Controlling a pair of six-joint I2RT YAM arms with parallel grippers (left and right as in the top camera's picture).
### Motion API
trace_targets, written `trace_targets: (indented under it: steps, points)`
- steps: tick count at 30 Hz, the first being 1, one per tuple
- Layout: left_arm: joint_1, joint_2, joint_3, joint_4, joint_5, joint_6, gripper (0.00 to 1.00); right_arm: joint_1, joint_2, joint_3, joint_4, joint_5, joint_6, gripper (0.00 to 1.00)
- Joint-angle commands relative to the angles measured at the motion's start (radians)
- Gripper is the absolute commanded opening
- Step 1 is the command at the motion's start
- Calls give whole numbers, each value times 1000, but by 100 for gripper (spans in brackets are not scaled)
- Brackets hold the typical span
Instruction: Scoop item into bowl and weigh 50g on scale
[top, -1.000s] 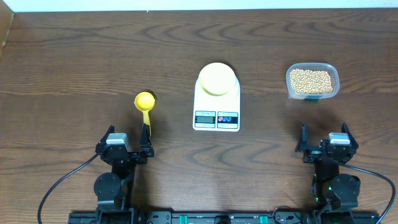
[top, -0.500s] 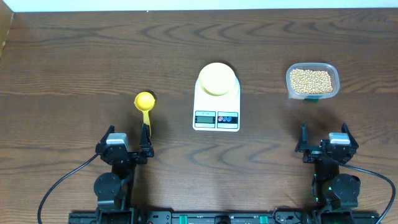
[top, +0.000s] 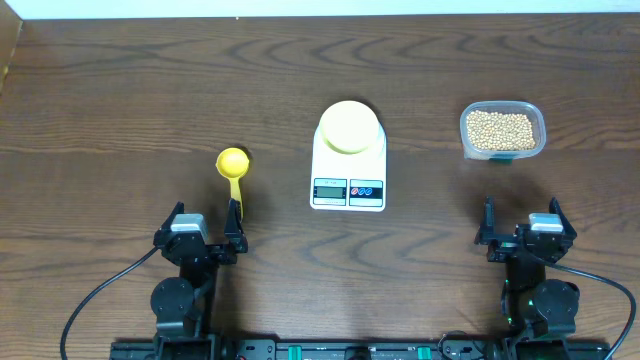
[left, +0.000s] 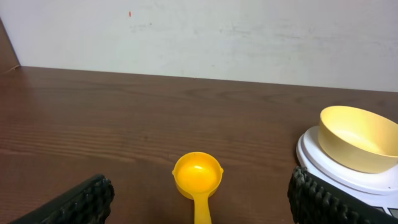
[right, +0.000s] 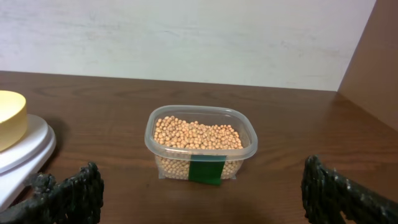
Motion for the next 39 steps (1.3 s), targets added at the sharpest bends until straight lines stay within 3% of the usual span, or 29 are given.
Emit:
trace_targets:
  steps: [1,8,14,27,39]
  points:
    - [4,-6,6,-29,13,13,91,3,-8,-1,-4,0,12,99]
    - [4,-3,39,-39,20,12,92,3,-8,-1,-4,0,12,99]
    - [4,69,158,-161,21,13,92,3,-8,-1,-4,0,12,99]
    - [4,525,471,-272,21,13,91,3,-8,-1,-4,0,12,99]
    - [5,940,834,-580,21,14,92,3,-8,-1,-4,0,12,99]
